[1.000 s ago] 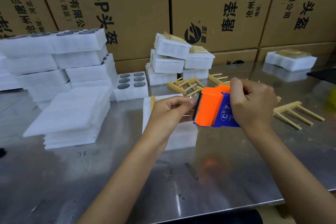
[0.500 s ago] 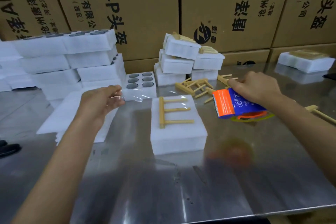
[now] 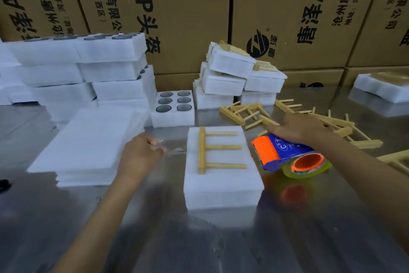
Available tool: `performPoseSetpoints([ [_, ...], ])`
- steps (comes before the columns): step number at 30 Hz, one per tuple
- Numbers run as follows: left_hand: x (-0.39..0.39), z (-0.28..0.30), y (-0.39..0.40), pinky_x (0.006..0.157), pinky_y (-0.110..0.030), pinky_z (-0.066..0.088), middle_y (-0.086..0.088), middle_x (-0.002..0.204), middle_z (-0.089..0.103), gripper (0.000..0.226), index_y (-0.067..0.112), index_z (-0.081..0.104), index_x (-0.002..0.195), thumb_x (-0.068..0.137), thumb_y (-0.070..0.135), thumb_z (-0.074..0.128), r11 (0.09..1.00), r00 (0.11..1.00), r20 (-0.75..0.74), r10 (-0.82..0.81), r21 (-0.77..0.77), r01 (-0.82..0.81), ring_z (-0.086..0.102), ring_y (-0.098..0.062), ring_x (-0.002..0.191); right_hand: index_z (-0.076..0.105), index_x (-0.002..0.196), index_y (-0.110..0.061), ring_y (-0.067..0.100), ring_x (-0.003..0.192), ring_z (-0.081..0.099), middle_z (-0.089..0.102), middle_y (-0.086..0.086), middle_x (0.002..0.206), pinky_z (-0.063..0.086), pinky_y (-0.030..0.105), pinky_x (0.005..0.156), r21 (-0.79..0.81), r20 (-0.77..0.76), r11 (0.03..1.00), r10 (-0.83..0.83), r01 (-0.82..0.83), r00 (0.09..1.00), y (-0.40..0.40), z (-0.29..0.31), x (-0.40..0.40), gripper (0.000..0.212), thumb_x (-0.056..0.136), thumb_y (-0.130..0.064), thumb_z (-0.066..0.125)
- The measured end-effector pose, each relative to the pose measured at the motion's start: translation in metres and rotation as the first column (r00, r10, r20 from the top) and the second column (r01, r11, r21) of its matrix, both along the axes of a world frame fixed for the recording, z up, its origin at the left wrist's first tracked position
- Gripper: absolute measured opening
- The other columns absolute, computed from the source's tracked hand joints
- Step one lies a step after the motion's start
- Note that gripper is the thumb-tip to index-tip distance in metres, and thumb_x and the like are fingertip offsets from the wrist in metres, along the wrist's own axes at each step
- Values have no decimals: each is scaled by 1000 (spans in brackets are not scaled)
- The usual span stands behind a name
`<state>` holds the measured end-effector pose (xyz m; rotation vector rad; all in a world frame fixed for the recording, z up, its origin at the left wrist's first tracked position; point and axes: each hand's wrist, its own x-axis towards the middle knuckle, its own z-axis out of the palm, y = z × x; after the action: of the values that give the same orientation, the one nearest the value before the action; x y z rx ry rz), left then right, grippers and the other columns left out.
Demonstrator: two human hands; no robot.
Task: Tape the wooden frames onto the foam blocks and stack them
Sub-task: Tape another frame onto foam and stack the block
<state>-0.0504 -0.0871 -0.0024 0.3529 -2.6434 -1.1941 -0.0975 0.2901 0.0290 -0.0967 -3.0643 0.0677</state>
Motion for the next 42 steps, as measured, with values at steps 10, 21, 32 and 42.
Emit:
performPoseSetpoints([
  [10,5,-65,32,119,-53,-2,11,165,-13,41,44,43,145,106,45,30,831,925,219,-312,-408,377,-20,-24,151,60,76,-20,16,68,56,60,0,74,31,29,55,2,9,1000,-11,11,1000,-3,-8,-16,54,90,-67,39],
  [21,22,0,72,98,-4,26,18,135,55,41,28,54,138,99,25,45,983,900,-403,-167,-135,122,44,2,124,58,76,-22,16,70,55,59,0,76,30,30,55,-37,35,999,-13,15,999,4,-6,-14,55,91,-70,36],
  [32,-31,-5,163,122,-48,3,0,167,14,53,31,19,157,106,46,14,560,839,247,-485,-649,514,10,-21,153,62,101,-21,12,73,50,60,5,92,31,29,58,-225,90,974,7,14,996,22,0,-5,64,88,-77,35],
  [42,-31,-3,163,122,-47,6,4,167,12,53,36,19,155,105,49,13,575,846,249,-471,-640,509,10,-18,153,54,87,-30,17,80,55,57,-6,88,32,31,61,-442,184,894,4,79,983,42,0,-3,52,81,-79,40],
])
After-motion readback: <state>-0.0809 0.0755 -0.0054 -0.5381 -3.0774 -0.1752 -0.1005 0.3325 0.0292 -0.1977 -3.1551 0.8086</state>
